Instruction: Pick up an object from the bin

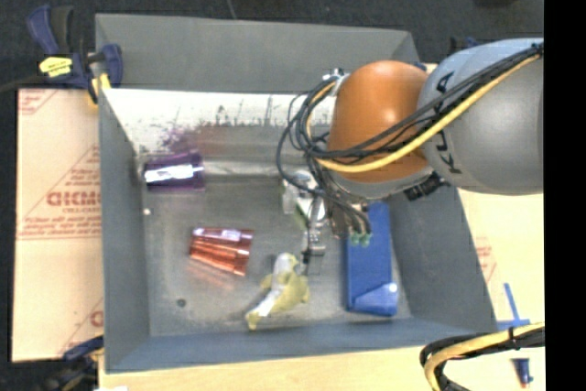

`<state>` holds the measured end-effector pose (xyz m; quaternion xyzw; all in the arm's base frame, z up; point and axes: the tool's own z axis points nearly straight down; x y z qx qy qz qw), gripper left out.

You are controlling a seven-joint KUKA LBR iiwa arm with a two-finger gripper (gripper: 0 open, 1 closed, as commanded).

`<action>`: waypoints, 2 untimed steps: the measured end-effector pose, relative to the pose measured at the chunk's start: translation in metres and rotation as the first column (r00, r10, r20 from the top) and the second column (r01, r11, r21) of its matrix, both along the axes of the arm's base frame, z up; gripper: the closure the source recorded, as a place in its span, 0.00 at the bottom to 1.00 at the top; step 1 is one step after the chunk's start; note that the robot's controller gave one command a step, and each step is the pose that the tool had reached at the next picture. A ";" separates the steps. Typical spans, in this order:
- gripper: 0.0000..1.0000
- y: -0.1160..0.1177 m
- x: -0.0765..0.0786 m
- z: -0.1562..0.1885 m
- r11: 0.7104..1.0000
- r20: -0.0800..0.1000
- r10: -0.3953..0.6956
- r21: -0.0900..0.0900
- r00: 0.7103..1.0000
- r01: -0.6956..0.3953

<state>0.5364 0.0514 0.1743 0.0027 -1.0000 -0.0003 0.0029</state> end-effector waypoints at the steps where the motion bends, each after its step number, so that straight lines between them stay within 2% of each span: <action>1: 0.00 0.000 0.002 0.005 1.000 0.008 -0.002 0.001 1.000 0.002; 2: 0.00 0.019 -0.016 -0.075 1.000 0.012 0.006 0.002 1.000 -0.006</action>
Offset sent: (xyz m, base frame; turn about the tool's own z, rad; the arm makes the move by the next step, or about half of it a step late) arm -0.0202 0.0231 -0.0885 -0.0057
